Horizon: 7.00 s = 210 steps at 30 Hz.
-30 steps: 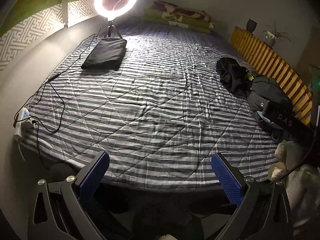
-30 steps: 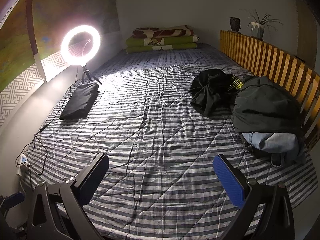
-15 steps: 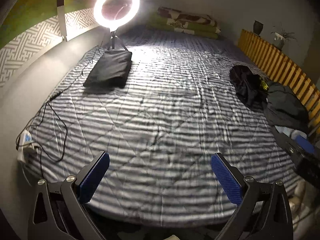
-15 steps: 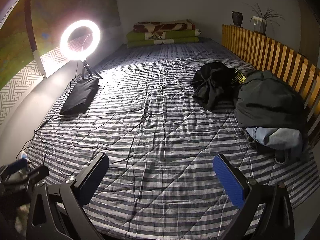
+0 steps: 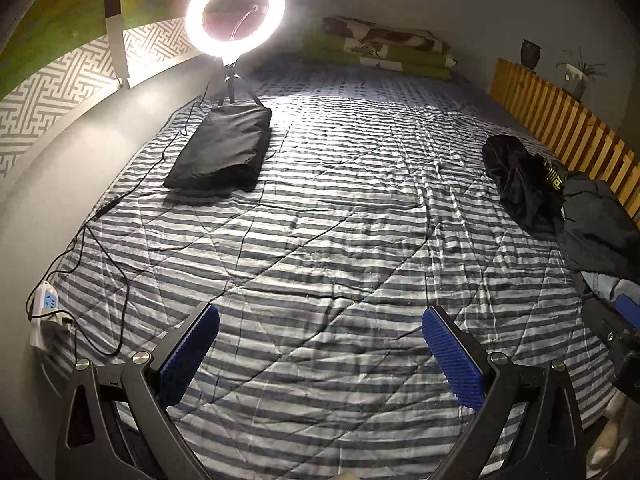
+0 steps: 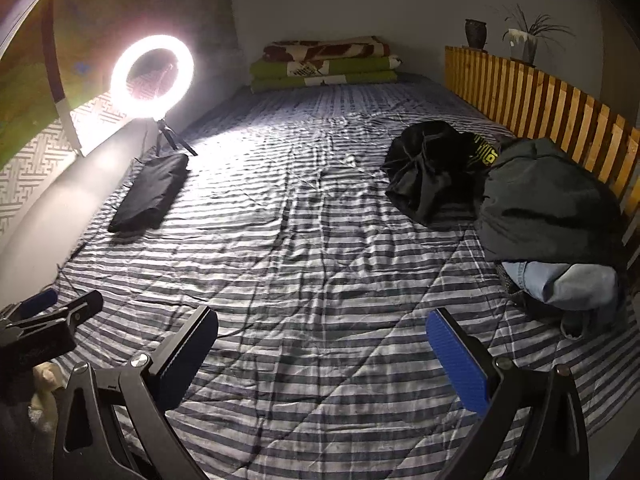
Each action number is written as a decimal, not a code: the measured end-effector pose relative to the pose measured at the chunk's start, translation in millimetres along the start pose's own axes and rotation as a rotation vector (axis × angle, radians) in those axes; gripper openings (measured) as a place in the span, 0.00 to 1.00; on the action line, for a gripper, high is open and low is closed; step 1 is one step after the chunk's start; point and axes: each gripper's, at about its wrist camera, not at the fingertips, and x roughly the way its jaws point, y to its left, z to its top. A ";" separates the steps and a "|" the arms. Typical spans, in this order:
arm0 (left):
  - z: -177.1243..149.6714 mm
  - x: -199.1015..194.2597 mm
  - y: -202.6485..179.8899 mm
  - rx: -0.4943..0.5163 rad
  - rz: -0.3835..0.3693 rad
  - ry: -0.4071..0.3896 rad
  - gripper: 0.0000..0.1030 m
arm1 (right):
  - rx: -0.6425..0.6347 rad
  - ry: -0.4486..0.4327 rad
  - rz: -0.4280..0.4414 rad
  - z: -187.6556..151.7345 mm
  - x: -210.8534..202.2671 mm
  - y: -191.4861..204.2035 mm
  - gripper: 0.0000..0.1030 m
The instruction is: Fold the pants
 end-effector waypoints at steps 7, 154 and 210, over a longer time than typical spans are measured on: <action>13.8 8.5 -12.1 0.038 0.010 -0.028 0.99 | 0.001 0.065 -0.084 13.8 20.6 -5.3 0.99; 90.7 229.6 -121.8 0.127 -0.142 0.225 0.49 | 0.127 0.262 0.047 -1.8 87.4 -127.4 0.63; 74.6 164.1 -83.9 0.228 -0.219 0.230 0.48 | 0.202 0.299 0.101 -29.5 73.3 -122.8 0.49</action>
